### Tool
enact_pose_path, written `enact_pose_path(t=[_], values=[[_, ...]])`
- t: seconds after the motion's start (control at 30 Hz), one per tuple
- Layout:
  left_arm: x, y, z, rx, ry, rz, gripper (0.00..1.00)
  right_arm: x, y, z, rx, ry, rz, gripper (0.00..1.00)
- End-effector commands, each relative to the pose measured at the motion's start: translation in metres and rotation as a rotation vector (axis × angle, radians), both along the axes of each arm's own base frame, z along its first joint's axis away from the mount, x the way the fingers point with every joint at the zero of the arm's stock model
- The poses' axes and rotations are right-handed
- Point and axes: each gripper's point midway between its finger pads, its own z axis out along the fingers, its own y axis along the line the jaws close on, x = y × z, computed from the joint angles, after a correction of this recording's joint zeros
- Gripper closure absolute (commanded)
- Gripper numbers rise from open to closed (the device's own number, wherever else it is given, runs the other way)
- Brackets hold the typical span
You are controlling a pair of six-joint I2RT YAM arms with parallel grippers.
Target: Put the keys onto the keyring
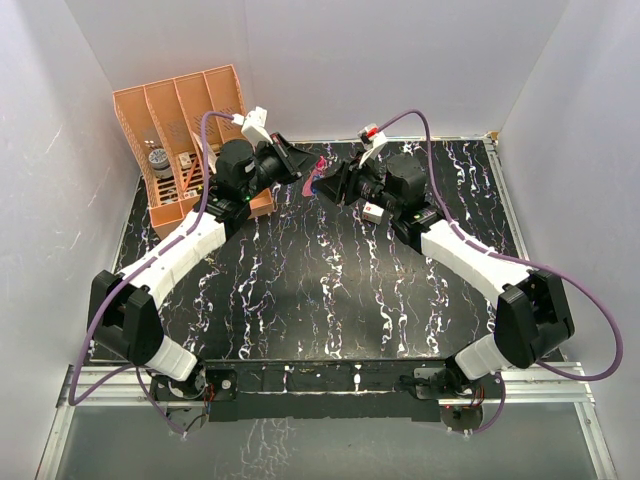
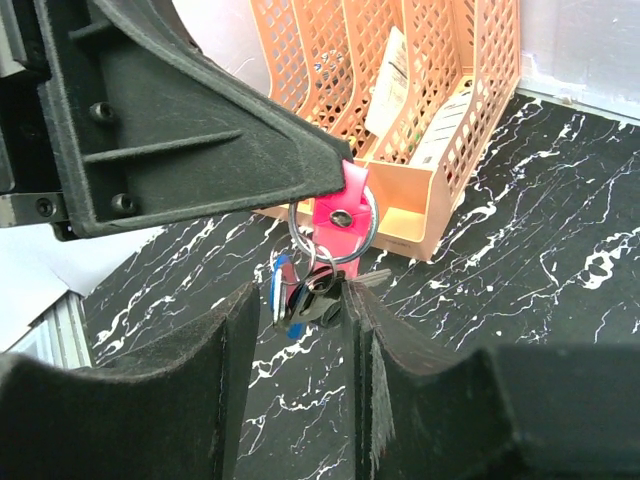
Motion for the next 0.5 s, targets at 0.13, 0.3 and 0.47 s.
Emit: enact_pose_path(t=[0.13,0.3,0.47], values=[[-0.008,-0.006,0.045,-0.061,-0.085,-0.022,1.0,0.009,-0.001,0.031,0.04,-0.086,-0.063,0.67],[-0.009,-0.006,0.044,-0.046,-0.082,-0.023,1.0,0.012,-0.007,0.031,0.028,-0.088,-0.104,0.86],[-0.013,-0.004,0.039,0.007,-0.051,-0.03,1.0,0.013,-0.013,0.032,-0.007,-0.103,-0.127,0.94]])
